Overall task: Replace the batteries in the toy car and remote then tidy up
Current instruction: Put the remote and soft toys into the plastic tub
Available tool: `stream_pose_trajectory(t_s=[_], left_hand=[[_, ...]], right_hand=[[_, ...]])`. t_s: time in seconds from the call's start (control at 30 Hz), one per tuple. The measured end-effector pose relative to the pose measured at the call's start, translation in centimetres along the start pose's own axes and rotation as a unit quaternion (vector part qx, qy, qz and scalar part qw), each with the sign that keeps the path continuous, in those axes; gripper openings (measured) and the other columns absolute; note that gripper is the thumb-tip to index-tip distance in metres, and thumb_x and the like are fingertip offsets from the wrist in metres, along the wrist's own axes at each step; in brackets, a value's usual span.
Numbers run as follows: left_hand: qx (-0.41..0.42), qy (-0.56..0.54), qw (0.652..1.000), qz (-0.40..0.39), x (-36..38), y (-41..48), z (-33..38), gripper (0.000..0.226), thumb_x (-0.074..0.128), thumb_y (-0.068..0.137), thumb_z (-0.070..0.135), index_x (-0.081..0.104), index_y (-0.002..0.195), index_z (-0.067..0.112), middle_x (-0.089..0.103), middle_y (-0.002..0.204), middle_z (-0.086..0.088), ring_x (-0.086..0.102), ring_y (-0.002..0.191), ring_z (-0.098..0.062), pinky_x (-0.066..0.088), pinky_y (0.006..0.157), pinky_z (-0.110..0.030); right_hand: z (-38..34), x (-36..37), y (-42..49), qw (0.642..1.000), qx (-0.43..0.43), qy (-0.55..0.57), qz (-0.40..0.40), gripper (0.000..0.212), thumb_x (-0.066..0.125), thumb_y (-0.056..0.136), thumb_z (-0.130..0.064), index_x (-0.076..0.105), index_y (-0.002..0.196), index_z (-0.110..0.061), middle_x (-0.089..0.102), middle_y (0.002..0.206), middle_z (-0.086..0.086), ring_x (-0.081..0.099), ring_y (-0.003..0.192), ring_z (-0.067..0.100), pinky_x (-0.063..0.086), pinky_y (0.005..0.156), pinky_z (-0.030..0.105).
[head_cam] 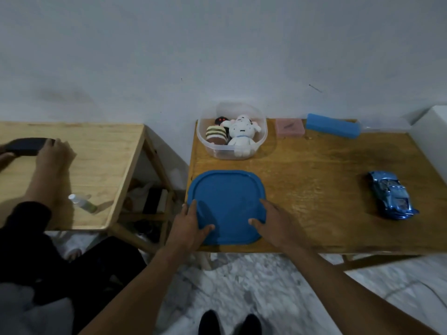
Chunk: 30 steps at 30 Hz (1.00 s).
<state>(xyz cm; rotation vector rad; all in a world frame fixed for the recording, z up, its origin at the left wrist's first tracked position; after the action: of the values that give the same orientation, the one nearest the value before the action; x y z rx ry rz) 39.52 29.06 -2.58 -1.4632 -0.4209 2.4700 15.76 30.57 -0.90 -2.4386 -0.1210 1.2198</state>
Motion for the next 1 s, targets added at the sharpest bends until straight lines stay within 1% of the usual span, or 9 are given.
stream_pose_trajectory(t_s=[0.13, 0.27, 0.37, 0.5, 0.6, 0.67, 0.83, 0.93, 1.0], left_hand=[[-0.014, -0.035, 0.999, 0.037, -0.1, 0.5, -0.4, 0.076, 0.07, 0.084, 0.026, 0.029, 0.147, 0.014, 0.048, 0.141, -0.013, 0.048, 0.126, -0.033, 0.045, 0.101, -0.039], [-0.021, -0.049, 0.998, 0.027, -0.9, 0.7, -0.8, 0.076, 0.06, 0.077, 0.004, 0.031, 0.145, 0.022, 0.049, 0.133, -0.013, 0.05, 0.119, -0.032, 0.046, 0.095, -0.037], [-0.003, -0.074, 0.997, 0.025, -1.5, 0.6, -1.3, 0.077, 0.06, 0.072, 0.002, 0.033, 0.142, 0.022, 0.053, 0.125, -0.013, 0.051, 0.114, -0.032, 0.048, 0.09, -0.037], [0.028, -0.068, 0.997, 0.033, -3.8, 0.7, -0.2, 0.072, 0.065, 0.074, 0.004, 0.036, 0.139, 0.016, 0.052, 0.118, -0.01, 0.043, 0.114, -0.028, 0.044, 0.086, -0.032], [0.074, -0.072, 0.994, 0.044, -6.6, 1.2, 1.4, 0.068, 0.069, 0.072, 0.004, 0.042, 0.134, 0.015, 0.06, 0.114, -0.007, 0.055, 0.109, -0.026, 0.052, 0.072, -0.025], [0.096, -0.083, 0.991, 0.045, -8.6, 1.4, 2.6, 0.066, 0.071, 0.074, 0.003, 0.045, 0.133, 0.014, 0.063, 0.115, -0.005, 0.061, 0.104, -0.023, 0.049, 0.065, -0.018], [0.115, -0.056, 0.99, 0.056, -13.1, 2.7, 4.6, 0.064, 0.078, 0.075, 0.014, 0.043, 0.128, 0.011, 0.061, 0.119, -0.008, 0.061, 0.105, -0.025, 0.056, 0.076, -0.029], [0.133, -0.039, 0.989, 0.044, -14.8, 3.9, 5.8, 0.08, 0.086, 0.066, 0.023, 0.037, 0.129, 0.011, 0.052, 0.123, -0.009, 0.056, 0.109, -0.028, 0.057, 0.084, -0.038], [0.136, -0.04, 0.989, 0.033, -15.5, 4.8, 6.7, 0.092, 0.087, 0.065, 0.022, 0.03, 0.136, 0.014, 0.043, 0.126, -0.007, 0.049, 0.116, -0.027, 0.054, 0.091, -0.036]], right_hand=[[-0.4, 0.6, 0.2, 0.998, 0.033, 0.026, 0.041, 0.064, 0.064, 0.091, -0.026, 0.033, 0.147, -0.018, 0.048, 0.142, 0.008, 0.051, 0.122, 0.026, 0.049, 0.093, 0.034], [-0.8, 0.8, -0.9, 0.996, 0.038, 0.04, 0.071, 0.054, 0.06, 0.087, -0.002, 0.046, 0.137, -0.015, 0.059, 0.126, 0.004, 0.058, 0.1, 0.017, 0.043, 0.074, 0.023], [-1.3, 0.1, -2.0, 0.993, 0.046, 0.058, 0.093, 0.046, 0.055, 0.084, 0.005, 0.053, 0.126, -0.013, 0.06, 0.117, 0.007, 0.055, 0.091, 0.017, 0.046, 0.073, 0.028], [-1.7, -1.5, -2.1, 0.992, 0.047, 0.04, 0.109, 0.045, 0.058, 0.08, 0.001, 0.053, 0.122, -0.013, 0.055, 0.116, 0.008, 0.056, 0.1, 0.023, 0.047, 0.08, 0.028], [-2.7, -3.7, -1.4, 0.988, 0.039, 0.024, 0.146, 0.048, 0.059, 0.074, -0.001, 0.054, 0.12, -0.011, 0.056, 0.11, 0.014, 0.056, 0.101, 0.031, 0.052, 0.082, 0.038], [-3.9, -5.2, -1.0, 0.986, 0.028, 0.027, 0.164, 0.048, 0.059, 0.073, 0.0, 0.055, 0.12, -0.01, 0.058, 0.111, 0.014, 0.058, 0.1, 0.031, 0.052, 0.08, 0.038], [-6.7, -8.8, 0.6, 0.98, -0.026, 0.054, 0.189, 0.048, 0.055, 0.075, 0.003, 0.057, 0.12, -0.011, 0.062, 0.107, 0.011, 0.058, 0.095, 0.028, 0.043, 0.068, 0.028], [-7.8, -10.8, 1.9, 0.978, -0.055, 0.078, 0.187, 0.031, 0.058, 0.074, 0.003, 0.06, 0.103, -0.006, 0.065, 0.095, 0.008, 0.061, 0.086, 0.026, 0.047, 0.059, 0.034], [-8.1, -11.7, 2.9, 0.979, -0.07, 0.101, 0.165, 0.033, 0.069, 0.071, 0.002, 0.062, 0.102, -0.006, 0.066, 0.095, 0.004, 0.063, 0.086, 0.023, 0.051, 0.062, 0.035]])
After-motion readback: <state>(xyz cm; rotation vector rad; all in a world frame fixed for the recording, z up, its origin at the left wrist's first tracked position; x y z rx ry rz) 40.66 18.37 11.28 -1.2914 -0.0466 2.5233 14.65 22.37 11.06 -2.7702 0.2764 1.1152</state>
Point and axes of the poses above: each hand's wrist, its own y-axis towards the middle knuckle, its own x-axis out of the palm, z = x × y, the point moved 4 cm from there along y, towards the middle knuckle
